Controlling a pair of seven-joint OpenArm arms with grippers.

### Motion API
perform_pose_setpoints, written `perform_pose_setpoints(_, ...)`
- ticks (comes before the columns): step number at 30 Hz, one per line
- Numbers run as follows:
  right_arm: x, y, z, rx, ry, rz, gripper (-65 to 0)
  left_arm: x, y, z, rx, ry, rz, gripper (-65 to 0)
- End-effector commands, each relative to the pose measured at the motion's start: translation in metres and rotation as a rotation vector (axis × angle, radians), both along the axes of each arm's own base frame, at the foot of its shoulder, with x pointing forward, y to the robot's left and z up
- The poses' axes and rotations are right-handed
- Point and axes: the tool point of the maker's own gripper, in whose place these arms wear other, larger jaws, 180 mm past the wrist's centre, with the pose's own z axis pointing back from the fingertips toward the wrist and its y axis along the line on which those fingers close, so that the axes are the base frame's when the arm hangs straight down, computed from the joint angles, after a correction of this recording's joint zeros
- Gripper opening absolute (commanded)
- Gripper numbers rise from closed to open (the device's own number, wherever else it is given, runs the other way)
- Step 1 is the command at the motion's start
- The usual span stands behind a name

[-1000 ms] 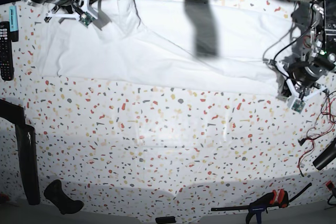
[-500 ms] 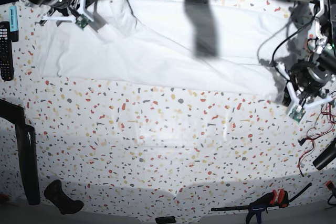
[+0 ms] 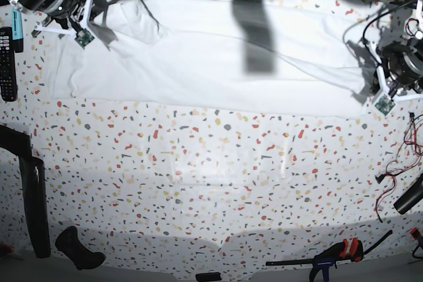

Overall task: Fold the T-shirt properly
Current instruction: 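Move both grippers to the collar edge of the folded band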

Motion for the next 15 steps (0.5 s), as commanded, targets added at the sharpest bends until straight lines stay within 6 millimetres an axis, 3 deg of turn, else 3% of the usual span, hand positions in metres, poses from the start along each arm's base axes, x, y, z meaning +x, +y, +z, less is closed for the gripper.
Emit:
perform_pose_setpoints(1, 0.003, -0.003, 0.006, -0.019, -0.017, 0.002, -65.0, 0.005, 0.004, 0.010, 0.022, -0.028, -0.008, -65.0)
perform_pose_setpoints(15, 0.003, -0.003, 0.006, -0.017, -0.014, 0.001, -65.0, -0.024, 0.028, -0.009, 0.130, 0.147, 0.063, -65.0)
